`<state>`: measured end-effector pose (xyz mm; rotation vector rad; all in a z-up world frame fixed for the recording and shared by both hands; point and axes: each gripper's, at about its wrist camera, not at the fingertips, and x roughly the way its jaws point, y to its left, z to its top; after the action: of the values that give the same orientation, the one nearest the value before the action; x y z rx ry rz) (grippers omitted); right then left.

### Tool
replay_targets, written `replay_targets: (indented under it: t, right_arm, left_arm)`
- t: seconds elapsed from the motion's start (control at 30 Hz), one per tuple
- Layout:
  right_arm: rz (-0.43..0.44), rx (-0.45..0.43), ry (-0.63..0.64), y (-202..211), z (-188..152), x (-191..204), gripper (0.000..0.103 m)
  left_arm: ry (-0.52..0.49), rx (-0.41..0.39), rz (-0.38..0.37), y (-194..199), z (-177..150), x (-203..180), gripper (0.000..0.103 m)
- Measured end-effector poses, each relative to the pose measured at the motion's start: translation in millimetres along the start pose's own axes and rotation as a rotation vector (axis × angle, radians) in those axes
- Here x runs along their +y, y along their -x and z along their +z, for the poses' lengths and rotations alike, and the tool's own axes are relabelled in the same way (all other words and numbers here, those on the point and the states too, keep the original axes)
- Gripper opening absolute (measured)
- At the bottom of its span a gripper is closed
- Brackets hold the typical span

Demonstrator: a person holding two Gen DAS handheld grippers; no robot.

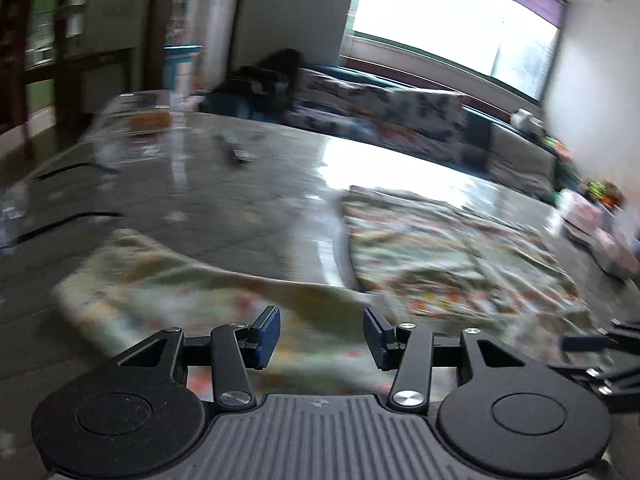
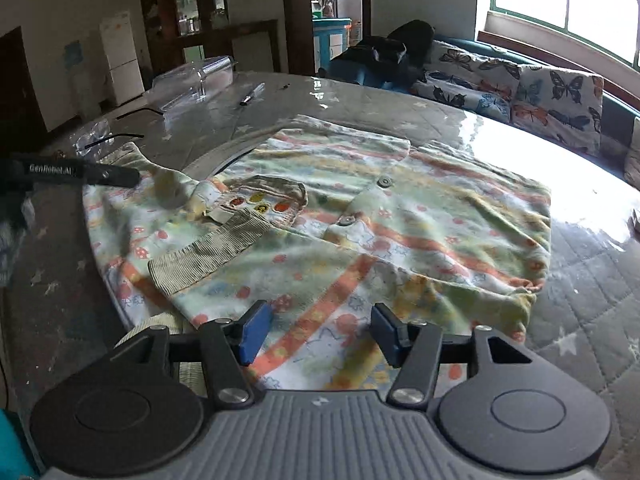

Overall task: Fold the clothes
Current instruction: 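Grasp the other sleeve cuff with the left tool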

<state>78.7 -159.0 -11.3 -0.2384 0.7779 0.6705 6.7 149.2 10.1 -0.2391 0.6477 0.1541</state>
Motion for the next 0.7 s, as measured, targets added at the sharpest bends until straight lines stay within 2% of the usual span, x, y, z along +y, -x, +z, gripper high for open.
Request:
replay_targets:
  t: [0.23, 0.37, 0.5, 0.63, 0.67, 0.7]
  right_arm:
    - [-0.009, -0.015, -0.011, 8.2, -1.3, -4.2, 0.059]
    - [-0.008, -0.017, -0.017, 11.3, -3.3, -6.3, 0.059]
    - [-0.009, -0.02, -0.021, 12.6, -3.3, -6.9, 0.059]
    - [-0.007, -0.024, -0.023, 14.4, -3.0, -6.3, 0.059]
    - [-0.007, -0.026, -0.023, 14.7, -3.1, -5.9, 0.059]
    - [-0.006, -0.027, -0.023, 15.0, -3.1, -5.3, 0.059]
  left_arm:
    - [0.147, -0.053, 0.285, 7.6, 1.3, 63.1, 0.052]
    - [0.233, -0.049, 0.377, 6.7, 0.2, 92.5, 0.05]
    - [0.279, -0.033, 0.386, 3.0, 0.4, 107.2, 0.044]
    - [0.276, -0.03, 0.38, -1.6, 2.2, 107.6, 0.041]
    - [0.278, -0.032, 0.379, -1.9, 2.4, 108.4, 0.036]
    - [0.282, -0.034, 0.377, -1.8, 2.4, 109.6, 0.025]
